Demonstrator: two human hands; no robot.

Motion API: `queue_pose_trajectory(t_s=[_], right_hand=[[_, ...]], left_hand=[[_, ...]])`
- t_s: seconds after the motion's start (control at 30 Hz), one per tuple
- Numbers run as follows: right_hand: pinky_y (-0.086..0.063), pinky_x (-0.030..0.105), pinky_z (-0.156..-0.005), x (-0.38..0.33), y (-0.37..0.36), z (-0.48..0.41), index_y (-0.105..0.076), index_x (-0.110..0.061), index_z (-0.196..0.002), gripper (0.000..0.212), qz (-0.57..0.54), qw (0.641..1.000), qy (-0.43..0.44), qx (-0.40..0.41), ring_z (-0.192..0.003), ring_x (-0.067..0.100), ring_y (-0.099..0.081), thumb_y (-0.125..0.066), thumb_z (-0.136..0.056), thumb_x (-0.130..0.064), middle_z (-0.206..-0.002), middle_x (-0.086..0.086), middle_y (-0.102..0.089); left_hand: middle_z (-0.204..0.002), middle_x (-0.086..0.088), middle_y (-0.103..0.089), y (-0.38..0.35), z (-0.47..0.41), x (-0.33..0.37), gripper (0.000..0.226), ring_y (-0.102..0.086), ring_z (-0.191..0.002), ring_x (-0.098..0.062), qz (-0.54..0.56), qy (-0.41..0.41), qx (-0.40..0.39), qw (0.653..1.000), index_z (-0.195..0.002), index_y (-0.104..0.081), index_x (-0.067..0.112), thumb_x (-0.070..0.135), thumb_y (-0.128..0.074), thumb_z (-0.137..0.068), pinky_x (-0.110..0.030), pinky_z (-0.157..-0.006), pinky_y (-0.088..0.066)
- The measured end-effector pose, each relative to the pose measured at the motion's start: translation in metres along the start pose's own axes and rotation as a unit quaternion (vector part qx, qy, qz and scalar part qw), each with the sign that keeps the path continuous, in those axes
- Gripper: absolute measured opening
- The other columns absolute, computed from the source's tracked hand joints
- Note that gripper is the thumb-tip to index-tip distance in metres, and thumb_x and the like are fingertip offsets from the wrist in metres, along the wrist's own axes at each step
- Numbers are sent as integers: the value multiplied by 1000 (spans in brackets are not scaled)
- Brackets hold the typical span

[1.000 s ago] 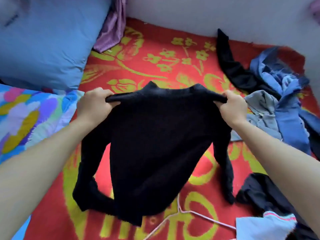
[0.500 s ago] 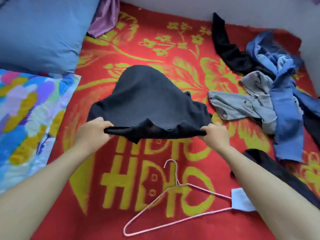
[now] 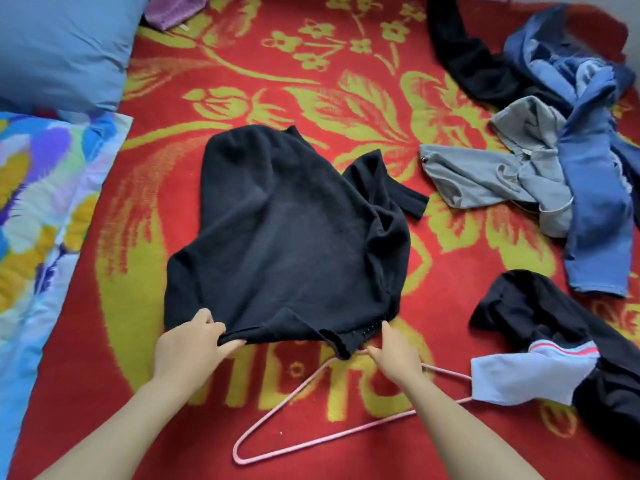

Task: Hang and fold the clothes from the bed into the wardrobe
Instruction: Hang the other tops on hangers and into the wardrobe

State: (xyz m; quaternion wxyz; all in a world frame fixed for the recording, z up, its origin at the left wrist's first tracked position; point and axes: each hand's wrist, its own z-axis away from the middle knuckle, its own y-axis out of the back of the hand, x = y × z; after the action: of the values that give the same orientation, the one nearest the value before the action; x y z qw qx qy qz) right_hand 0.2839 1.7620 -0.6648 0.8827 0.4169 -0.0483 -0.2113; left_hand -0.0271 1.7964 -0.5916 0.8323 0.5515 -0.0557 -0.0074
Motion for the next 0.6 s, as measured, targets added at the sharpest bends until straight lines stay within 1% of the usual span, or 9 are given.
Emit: queue_pose_trajectory(t_s=[0.07, 0.13, 0.2, 0.27, 0.33, 0.4, 0.47, 0.53, 0.6], right_hand=[[-44, 36, -83, -1, -12, 0, -57, -12, -110, 39, 60, 996, 38, 49, -105, 27, -56, -60, -86, -42, -112, 7, -57], [-50, 36, -61, -1, -24, 0, -64, -11, -72, 46, 120, 984, 88, 100, -69, 29, -62, -87, -53, -46, -75, 8, -60], [-48, 34, -48, 2, -36, 2, -61, -14, -55, 55, 141, 979, 101, 109, -52, 27, -57, -92, -26, -49, -57, 6, -55], [-49, 40, -67, 4, -37, 10, -66, -17, -70, 45, 228, 963, 137, 50, -73, 30, -61, -85, -51, -52, -73, 10, -63], [-38, 35, -86, 6, -28, 12, -58, -24, -89, 21, 218, 961, 129, -110, -99, 26, -55, -58, -86, -44, -102, 9, -63], [-38, 24, -67, 12, -11, 18, -52, -21, -83, 10, 144, 945, 116, -271, -80, 19, -55, -53, -90, -29, -91, 5, -61], [-40, 20, -53, 19, 6, 27, -56, -17, -84, 4, 33, 948, 128, -288, -62, 13, -54, -57, -85, -12, -85, 7, -63], [-48, 18, -57, 27, 36, 47, -61, -12, -105, 24, -77, 944, 127, -293, -61, 10, -60, -56, -84, -2, -86, 0, -61], [-48, 18, -55, 31, 71, 68, -62, -9, -113, 32, -112, 940, 115, -301, -58, 9, -59, -53, -85, 4, -78, -5, -58]], left_hand=[[-72, 6, -42, -7, 2, -2, 38, -48, -50, -20, 52, 11, 44, 998, -60, -55, 17, 48, -66, -80, -23, -44, -18], [-77, 5, -46, -10, 5, -2, 37, -53, -56, -20, 71, 36, 42, 996, -62, -54, 19, 46, -60, -85, -26, -47, -23], [-77, 5, -49, -12, 8, -2, 35, -56, -59, -21, 78, 40, 51, 995, -66, -61, 16, 45, -60, -87, -26, -48, -24], [-72, 4, -51, -10, 11, -3, 27, -58, -56, -23, 91, 32, 66, 993, -71, -69, 15, 39, -66, -84, -24, -46, -23], [-68, 3, -54, -7, 13, -4, 16, -58, -54, -24, 99, 8, 83, 992, -76, -73, 17, 32, -73, -80, -21, -45, -23], [-72, 3, -57, 1, 13, -4, 12, -61, -63, -25, 109, 7, 84, 990, -86, -74, 18, 29, -70, -83, -24, -47, -25], [-76, 5, -55, 12, 15, -4, 15, -60, -69, -24, 116, 18, 74, 990, -94, -73, 18, 29, -65, -87, -27, -48, -24], [-78, 7, -54, 32, 22, 1, 16, -56, -71, -21, 136, 29, 76, 987, -96, -72, 18, 29, -64, -88, -27, -48, -23], [-79, 9, -53, 52, 26, 6, 8, -52, -72, -18, 160, 35, 73, 984, -91, -69, 22, 27, -64, -88, -27, -50, -24]])
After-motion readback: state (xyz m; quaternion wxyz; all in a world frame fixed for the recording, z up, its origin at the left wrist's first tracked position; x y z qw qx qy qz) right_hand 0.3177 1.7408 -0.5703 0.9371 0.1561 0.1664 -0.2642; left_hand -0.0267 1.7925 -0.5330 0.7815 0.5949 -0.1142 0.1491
